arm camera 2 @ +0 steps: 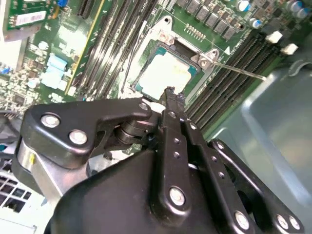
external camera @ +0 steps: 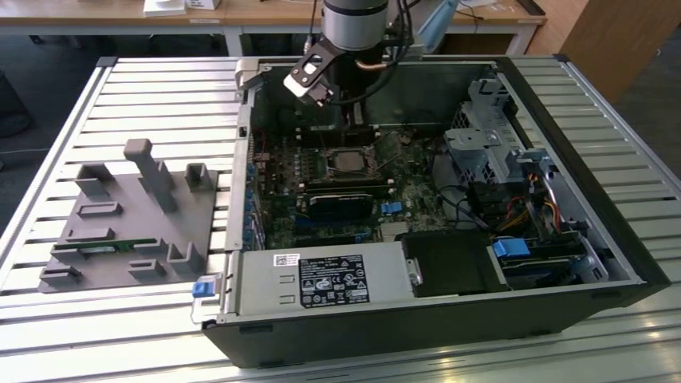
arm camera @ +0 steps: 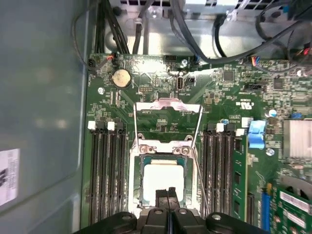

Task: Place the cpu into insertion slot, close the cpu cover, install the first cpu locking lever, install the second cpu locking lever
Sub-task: 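Close the cpu cover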

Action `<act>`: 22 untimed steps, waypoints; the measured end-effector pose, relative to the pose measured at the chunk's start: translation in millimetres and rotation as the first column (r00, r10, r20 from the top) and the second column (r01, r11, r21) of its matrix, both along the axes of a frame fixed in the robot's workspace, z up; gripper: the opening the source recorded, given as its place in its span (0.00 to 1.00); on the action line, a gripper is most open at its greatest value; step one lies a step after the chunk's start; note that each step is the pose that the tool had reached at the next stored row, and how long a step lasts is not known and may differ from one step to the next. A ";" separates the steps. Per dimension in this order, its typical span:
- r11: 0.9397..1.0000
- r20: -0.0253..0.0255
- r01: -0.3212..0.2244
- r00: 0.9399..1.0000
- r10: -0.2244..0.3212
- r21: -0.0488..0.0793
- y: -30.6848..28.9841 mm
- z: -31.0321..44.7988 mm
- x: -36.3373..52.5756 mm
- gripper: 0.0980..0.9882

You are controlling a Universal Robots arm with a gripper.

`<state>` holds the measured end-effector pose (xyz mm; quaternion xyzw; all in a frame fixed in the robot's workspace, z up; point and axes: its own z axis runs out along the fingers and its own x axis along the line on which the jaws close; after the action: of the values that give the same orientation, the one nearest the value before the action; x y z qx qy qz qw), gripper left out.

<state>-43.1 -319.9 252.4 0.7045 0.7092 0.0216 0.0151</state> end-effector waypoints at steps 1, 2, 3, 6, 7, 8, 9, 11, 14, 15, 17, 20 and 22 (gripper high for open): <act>1.000 0.000 0.000 1.000 0.000 0.012 -0.3 0.5 0.0 0.02; 1.000 0.000 0.000 1.000 0.000 0.029 -0.4 0.5 0.1 0.02; 0.999 0.000 0.000 1.000 0.000 0.040 -0.6 0.5 0.1 0.02; 0.999 0.000 0.000 1.000 0.000 0.040 -1.0 0.6 0.1 0.02; 0.999 -0.001 0.000 1.000 0.000 0.039 -1.6 0.6 0.1 0.02; 0.999 -0.001 0.000 1.000 0.000 0.038 -2.6 0.5 0.1 0.02; 0.999 -0.004 0.000 1.000 0.000 0.036 -3.3 0.5 0.1 0.02; 0.999 -0.013 0.002 1.000 -0.001 0.032 -4.0 0.5 1.2 0.02; 0.999 -0.030 0.002 1.000 -0.001 0.032 -4.0 0.5 10.8 0.02; 0.999 -0.034 0.002 0.999 -0.001 0.032 -4.0 0.5 14.1 0.02; 0.999 -0.037 0.002 0.999 -0.001 0.032 -4.1 0.8 16.2 0.02; 1.000 -0.040 0.003 0.999 -0.001 0.031 -4.0 7.1 16.6 0.02; 0.999 -0.040 0.002 0.999 -0.001 0.032 -4.0 9.4 16.8 0.02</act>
<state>-26.3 -323.9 261.8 0.7056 0.7083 0.0188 -0.0100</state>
